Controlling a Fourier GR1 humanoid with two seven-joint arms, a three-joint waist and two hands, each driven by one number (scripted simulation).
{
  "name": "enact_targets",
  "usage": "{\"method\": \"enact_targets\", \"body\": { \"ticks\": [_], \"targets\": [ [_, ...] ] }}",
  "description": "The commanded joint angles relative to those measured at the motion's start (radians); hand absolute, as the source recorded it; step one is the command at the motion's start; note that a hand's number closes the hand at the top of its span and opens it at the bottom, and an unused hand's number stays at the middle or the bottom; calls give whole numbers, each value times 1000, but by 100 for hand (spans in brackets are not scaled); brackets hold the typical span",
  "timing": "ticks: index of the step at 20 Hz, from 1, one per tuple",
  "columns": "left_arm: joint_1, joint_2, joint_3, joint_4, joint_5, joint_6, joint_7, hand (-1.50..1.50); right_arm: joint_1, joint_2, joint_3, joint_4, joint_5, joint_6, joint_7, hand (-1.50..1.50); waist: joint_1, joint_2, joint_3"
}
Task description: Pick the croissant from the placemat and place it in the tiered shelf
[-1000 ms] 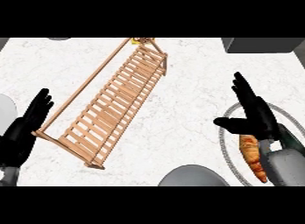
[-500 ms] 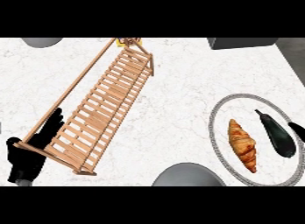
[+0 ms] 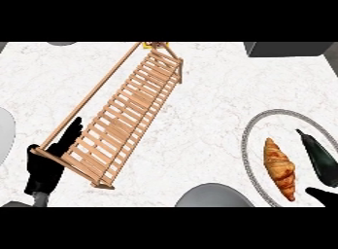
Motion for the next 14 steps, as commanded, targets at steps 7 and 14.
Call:
{"method": "enact_targets", "body": {
  "ticks": [7,14],
  "targets": [
    [-42,-24,-48,12,-40,-12,23,0,21,-266,108,-75,376,288,569,-150,43,18,-10],
    [-50,-48,-72,42,-66,-35,-21,0,-175,-153,290,-103,562,531,929,-150,103,24,-3]
  ]
}}
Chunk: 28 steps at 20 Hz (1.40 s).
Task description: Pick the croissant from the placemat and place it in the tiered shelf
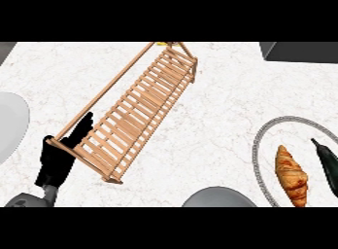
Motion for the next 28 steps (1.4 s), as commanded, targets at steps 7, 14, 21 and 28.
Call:
{"method": "enact_targets", "body": {
  "ticks": [7,14,21,28],
  "targets": [
    [-27,-33,-25,52,-32,-12,2,0,-262,327,235,132,131,277,343,-150,15,4,3],
    [-36,-20,16,76,-21,-19,3,0,-350,506,217,314,211,338,385,-150,-20,-3,4],
    [6,-17,23,56,-28,-21,-19,0,-372,600,213,405,373,410,389,-150,-35,-9,4],
    [27,-44,9,5,-48,7,19,0,-332,674,157,470,467,398,311,-150,-43,-12,6]
  ]
}}
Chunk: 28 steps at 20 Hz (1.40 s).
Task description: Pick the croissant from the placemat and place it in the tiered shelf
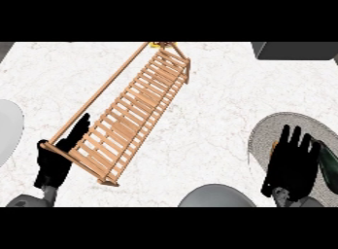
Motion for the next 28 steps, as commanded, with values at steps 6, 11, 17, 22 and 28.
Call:
{"method": "enact_targets", "body": {
  "ticks": [6,11,17,22,28],
  "targets": [
    [6,-6,-9,2,-23,-21,16,0,-23,130,-63,95,117,150,158,-150,-4,4,2],
    [-12,-30,-3,7,-33,-15,29,0,-9,154,-119,128,169,147,76,-150,-9,5,3],
    [9,-45,12,79,-46,-45,-33,0,40,159,-180,119,218,145,-6,-150,-15,5,2],
    [6,-25,40,29,-47,-66,0,0,-23,198,-251,222,228,122,-93,150,-4,5,3],
    [16,-65,20,-6,-80,-45,45,0,-14,189,-256,278,269,50,-190,150,-4,5,3]
  ]
}}
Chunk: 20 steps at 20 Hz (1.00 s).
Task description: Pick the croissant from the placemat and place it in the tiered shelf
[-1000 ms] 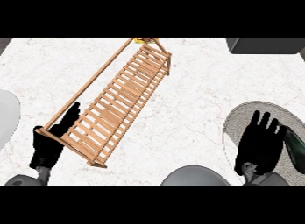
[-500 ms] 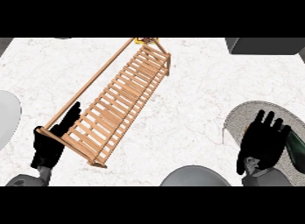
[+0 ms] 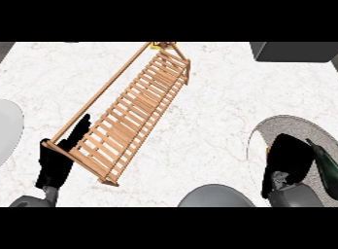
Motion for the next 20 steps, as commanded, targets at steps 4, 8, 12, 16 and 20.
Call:
{"method": "enact_targets", "body": {
  "ticks": [4,8,12,16,20],
  "targets": [
    [44,20,14,0,-13,-63,-8,0,-12,-15,6,113,102,-72,12,150,-3,16,13],
    [0,-19,2,4,-51,-34,23,0,-18,-4,47,-42,171,35,69,150,-12,14,12],
    [16,-19,28,8,-53,-51,18,0,6,10,46,-92,224,-18,63,150,-11,14,13],
    [-1,-29,-3,-6,-50,-56,24,0,-95,12,183,-124,-68,0,-465,150,29,22,16],
    [-12,-21,12,1,-38,-66,19,0,-167,15,218,-241,-278,68,-749,150,32,18,16]
  ]
}}
